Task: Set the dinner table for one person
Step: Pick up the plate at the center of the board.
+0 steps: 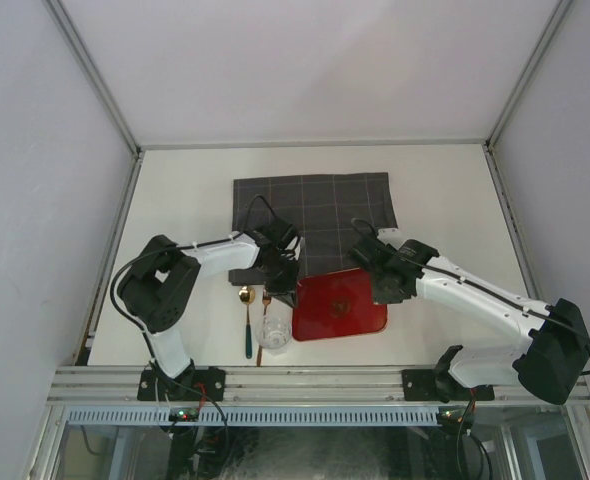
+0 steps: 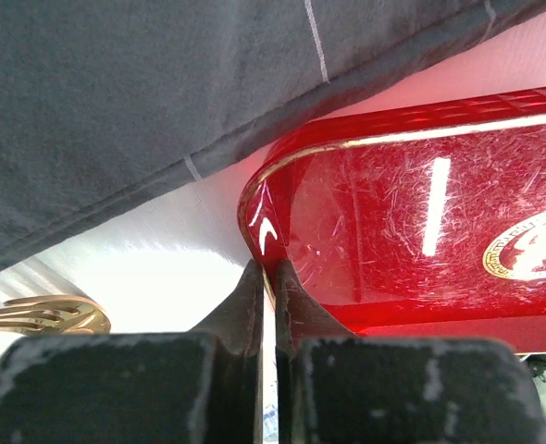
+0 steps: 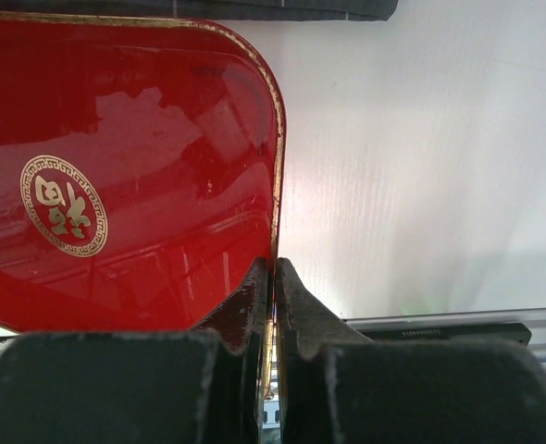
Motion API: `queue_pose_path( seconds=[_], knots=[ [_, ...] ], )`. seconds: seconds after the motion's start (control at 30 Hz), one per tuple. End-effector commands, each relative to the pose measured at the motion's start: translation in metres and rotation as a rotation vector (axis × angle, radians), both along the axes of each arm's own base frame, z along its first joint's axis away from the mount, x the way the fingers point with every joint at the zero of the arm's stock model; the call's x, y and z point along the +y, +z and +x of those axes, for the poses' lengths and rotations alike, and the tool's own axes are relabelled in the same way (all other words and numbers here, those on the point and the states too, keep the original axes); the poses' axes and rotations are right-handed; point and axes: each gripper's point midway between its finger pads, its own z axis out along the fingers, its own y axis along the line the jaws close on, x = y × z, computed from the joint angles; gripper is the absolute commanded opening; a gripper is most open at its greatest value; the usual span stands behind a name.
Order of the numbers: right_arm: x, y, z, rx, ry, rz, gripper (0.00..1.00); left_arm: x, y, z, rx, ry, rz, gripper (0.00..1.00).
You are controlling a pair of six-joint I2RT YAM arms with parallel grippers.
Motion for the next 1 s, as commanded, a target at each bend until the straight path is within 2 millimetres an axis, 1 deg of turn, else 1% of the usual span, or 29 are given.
queue_pose_path(
  seconds=[0.0, 0.13, 0.23, 0.47, 0.7, 0.87, 0.97],
  knots=[
    [0.016, 0.008, 0.01, -0.059, -0.003, 0.072, 0.0, -0.008, -0.005, 0.002, -0.015, -0.032, -0.009, 0.0],
    [0.017, 0.008, 0.009, -0.058, -0.002, 0.071, 0.0, -0.01, -0.004, 0.001, -0.02, -0.038, -0.017, 0.0],
    [0.017, 0.009, 0.009, -0.059, -0.004, 0.074, 0.0, -0.014, 0.006, 0.001, -0.053, -0.052, -0.025, 0.0],
    [0.017, 0.011, 0.007, -0.064, -0.001, 0.081, 0.0, -0.024, 0.043, 0.008, -0.139, -0.063, -0.079, 0.0],
    [0.015, 0.01, 0.008, -0.067, -0.004, 0.065, 0.0, -0.027, 0.081, 0.013, -0.21, -0.062, -0.125, 0.0],
    [0.017, 0.001, 0.015, -0.058, -0.002, 0.033, 0.0, -0.027, 0.1, 0.02, -0.256, -0.055, -0.129, 0.0],
    [0.021, -0.004, 0.021, -0.055, 0.006, 0.035, 0.0, -0.027, 0.106, 0.027, -0.28, -0.055, -0.116, 0.0]
  ],
)
